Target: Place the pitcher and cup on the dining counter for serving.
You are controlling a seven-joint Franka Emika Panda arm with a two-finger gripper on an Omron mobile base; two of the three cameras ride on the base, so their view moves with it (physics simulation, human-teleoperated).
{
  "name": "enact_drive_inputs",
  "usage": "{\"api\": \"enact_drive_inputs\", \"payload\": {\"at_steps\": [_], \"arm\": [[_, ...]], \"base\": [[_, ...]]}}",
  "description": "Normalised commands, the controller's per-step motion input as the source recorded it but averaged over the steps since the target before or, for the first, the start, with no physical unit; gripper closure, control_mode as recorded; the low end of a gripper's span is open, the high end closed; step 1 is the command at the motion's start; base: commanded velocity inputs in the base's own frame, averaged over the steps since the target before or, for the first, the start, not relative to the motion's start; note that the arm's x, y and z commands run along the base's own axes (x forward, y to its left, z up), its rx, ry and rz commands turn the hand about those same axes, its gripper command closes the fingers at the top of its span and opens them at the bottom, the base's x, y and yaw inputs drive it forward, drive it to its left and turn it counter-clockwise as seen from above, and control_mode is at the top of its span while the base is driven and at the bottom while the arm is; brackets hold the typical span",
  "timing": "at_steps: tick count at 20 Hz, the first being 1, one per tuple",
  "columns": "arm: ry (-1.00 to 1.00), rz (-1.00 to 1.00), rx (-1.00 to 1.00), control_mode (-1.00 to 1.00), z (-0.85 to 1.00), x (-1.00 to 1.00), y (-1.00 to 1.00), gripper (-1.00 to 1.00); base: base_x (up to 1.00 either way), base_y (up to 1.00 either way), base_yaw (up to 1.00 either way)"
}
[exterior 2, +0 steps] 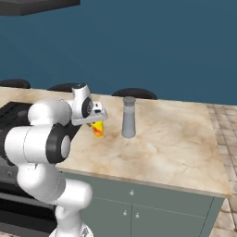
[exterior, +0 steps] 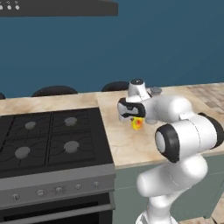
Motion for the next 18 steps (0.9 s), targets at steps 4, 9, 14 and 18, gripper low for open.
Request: {"api": "enact_drive_inputs", "payload": {"at_steps": [4, 9, 14, 18], "arm": [[0.0, 0.0, -0.04, -1.0, -0.36, 0.41, -0.01, 1.0], [0.01, 0.0, 0.0, -1.0, -0.34, 0.17, -0.09, 1.0], [0.0, 0.0, 0.0, -1.0, -0.43, 0.0, -0.25, 1.0], [0.0, 0.0, 0.0, -1.0, -0.15, 0.0, -0.12, -1.0]], "base": [[0.0, 0.0, 0.0], [0.0, 0.0, 0.0], [0.0, 0.0, 0.0], [0.0, 0.0, 0.0]]}}
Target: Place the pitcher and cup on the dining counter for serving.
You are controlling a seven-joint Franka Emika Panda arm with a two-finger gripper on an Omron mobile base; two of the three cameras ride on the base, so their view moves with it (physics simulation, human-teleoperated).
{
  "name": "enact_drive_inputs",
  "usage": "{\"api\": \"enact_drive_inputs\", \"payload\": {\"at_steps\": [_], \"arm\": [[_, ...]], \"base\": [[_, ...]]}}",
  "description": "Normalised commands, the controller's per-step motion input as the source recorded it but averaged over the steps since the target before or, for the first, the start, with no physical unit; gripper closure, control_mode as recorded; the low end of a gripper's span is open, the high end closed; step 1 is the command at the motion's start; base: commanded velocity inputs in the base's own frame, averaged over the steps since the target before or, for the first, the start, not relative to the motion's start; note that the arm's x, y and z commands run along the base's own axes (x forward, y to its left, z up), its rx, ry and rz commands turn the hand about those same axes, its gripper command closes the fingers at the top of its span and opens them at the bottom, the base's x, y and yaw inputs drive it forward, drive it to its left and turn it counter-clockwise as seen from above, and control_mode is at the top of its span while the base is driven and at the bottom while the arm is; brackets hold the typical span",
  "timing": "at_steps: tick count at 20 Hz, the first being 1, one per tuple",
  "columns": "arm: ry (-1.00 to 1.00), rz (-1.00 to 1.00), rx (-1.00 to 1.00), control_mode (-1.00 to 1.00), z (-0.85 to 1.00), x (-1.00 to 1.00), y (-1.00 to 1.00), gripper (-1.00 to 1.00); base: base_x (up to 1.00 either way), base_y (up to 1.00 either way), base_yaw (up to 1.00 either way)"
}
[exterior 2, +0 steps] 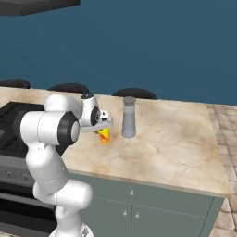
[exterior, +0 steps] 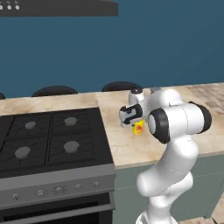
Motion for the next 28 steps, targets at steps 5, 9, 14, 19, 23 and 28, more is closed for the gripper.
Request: {"api": "enact_drive_inputs", "payload": {"at_steps": [5, 9, 14, 19, 23, 28], "arm": [[0.0, 0.0, 0.0, -1.0, 0.08, -0.02, 0.0, -1.0], [-0.06, -0.03, 0.0, -1.0, 0.58, -0.32, 0.0, -1.0], [-0.29, -0.02, 0.0, -1.0, 0.85, -0.89, 0.0, -1.0], [-0.45, -0.02, 0.0, -1.0, 0.71, -1.0, -0.04, -1.0], [-0.54, -0.02, 0.0, -1.0, 0.57, -1.0, -0.15, -1.0], [-0.46, -0.01, 0.04, -1.0, 0.62, -1.0, -0.4, -1.0]], "base": [[0.0, 0.0, 0.0], [0.0, 0.0, 0.0], [0.0, 0.0, 0.0], [0.0, 0.0, 0.0], [0.0, 0.0, 0.0], [0.0, 0.0, 0.0]]}}
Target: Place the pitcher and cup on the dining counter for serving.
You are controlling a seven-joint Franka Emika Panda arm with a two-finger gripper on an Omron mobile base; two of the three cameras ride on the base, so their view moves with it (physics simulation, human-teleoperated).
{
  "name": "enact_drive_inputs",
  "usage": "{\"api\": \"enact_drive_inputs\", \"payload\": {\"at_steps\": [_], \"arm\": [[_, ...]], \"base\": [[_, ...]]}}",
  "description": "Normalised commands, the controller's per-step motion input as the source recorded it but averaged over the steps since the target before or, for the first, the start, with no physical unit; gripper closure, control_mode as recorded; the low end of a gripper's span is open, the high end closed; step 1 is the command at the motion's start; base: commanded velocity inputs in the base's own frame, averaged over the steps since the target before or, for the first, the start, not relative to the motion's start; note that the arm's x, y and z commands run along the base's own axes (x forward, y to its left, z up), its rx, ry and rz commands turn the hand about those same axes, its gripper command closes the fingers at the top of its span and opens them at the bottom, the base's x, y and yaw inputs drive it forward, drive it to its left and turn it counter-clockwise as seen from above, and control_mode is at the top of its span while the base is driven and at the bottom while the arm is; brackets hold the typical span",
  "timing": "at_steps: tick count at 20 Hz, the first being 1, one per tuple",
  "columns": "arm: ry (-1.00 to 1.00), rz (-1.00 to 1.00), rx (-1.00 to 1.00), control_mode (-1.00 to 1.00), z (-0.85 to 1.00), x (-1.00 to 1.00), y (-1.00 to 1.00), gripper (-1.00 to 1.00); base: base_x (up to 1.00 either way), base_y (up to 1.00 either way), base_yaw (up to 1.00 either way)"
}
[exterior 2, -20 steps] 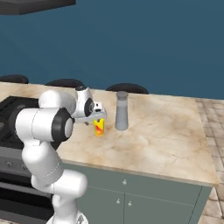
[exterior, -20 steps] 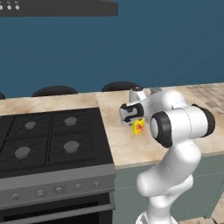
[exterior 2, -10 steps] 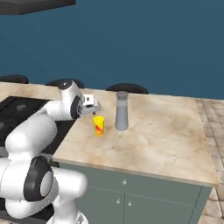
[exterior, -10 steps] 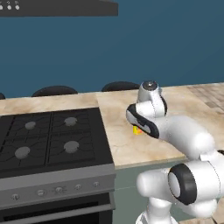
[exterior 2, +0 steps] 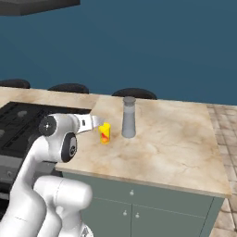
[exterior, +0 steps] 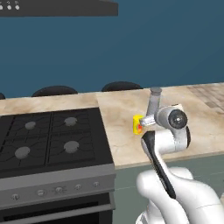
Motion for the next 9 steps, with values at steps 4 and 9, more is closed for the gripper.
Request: {"api": "enact_drive_inputs", "payload": {"at_steps": [4, 9], "arm": [[-0.31, 0.0, 0.14, -1.0, 0.61, -1.0, -0.96, -1.0], [-0.29, -0.09, 0.09, -1.0, 0.31, -0.69, -0.61, -1.0]], "base": [[0.0, 0.0, 0.0], [0.0, 0.0, 0.0]]}}
